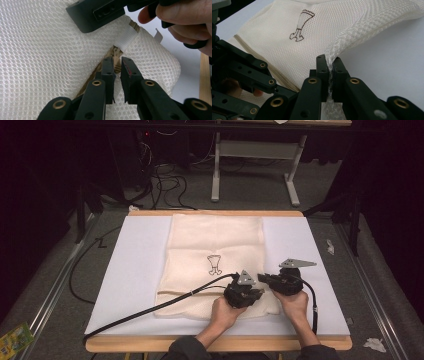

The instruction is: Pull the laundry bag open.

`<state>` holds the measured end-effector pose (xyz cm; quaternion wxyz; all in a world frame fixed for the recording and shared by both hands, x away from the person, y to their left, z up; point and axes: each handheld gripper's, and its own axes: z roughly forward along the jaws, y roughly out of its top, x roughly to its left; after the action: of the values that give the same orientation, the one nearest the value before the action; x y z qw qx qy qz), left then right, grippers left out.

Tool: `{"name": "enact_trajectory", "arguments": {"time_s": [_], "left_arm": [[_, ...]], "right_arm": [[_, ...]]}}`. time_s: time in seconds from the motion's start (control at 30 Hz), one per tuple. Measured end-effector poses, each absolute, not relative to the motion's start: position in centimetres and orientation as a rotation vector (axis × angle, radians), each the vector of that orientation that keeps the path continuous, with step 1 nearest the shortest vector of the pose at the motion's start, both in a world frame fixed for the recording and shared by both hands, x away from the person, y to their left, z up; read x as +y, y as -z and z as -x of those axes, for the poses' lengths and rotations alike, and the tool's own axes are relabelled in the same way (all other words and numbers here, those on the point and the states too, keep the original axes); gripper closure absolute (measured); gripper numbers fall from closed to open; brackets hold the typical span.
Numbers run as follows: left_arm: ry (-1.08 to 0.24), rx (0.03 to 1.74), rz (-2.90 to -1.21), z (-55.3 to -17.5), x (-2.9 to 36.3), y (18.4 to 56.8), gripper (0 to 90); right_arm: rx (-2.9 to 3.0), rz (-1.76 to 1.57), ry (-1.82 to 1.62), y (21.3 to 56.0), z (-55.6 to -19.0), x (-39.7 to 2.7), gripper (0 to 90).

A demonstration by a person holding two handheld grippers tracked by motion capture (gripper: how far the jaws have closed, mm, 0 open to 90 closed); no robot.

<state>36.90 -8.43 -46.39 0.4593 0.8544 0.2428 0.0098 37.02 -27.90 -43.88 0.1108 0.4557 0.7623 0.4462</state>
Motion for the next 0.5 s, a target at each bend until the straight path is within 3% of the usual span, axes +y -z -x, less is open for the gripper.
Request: {"name": "enact_trajectory", "arguments": {"time_s": [0.2, 0.5], "left_arm": [[-0.005, 0.603, -2.099, -36.92, -8.72, 46.39, 79.2], [-0.014, 0.593, -2.125, -36.92, -8.94, 46.25, 86.6]], "right_arm": [[2.237, -1.336, -1.314, 43.89, -37.03, -27.84, 87.9], [2.240, -1.339, -1.308, 43.93, -37.00, -27.99, 87.8]]}}
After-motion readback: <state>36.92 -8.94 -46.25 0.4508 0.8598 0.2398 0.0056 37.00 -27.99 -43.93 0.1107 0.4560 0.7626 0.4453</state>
